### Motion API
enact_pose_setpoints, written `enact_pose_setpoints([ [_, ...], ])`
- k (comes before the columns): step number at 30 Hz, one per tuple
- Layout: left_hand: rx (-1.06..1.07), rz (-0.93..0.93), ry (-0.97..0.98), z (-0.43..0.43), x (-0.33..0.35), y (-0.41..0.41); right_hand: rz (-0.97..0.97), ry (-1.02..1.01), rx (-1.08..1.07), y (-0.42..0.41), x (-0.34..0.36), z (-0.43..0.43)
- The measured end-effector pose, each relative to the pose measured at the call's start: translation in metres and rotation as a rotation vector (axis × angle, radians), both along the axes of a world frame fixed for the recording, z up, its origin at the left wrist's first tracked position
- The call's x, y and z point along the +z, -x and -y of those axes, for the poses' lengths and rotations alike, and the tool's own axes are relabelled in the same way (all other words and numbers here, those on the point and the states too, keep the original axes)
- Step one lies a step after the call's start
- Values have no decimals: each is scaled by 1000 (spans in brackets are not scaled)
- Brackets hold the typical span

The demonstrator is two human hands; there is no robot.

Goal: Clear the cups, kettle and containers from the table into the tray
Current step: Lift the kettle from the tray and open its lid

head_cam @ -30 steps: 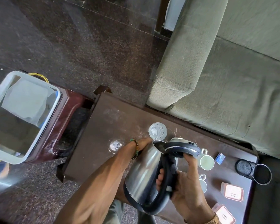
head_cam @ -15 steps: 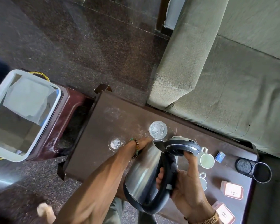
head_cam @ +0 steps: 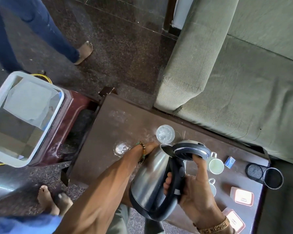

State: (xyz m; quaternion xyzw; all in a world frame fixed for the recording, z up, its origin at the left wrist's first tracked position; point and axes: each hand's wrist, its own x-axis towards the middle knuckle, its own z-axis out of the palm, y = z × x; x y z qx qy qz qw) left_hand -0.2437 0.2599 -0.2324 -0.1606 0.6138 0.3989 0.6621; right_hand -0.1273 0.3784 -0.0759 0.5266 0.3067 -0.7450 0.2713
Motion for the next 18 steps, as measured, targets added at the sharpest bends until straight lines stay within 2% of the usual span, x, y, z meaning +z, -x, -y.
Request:
enact_pose_setpoints([
  [11,63,-25,-32,-3,4,-1,17,-6,-4,0,-1,-1],
  [18,10,-14,-1,1,4,-1,21,-4,-4,-1,-1,0],
])
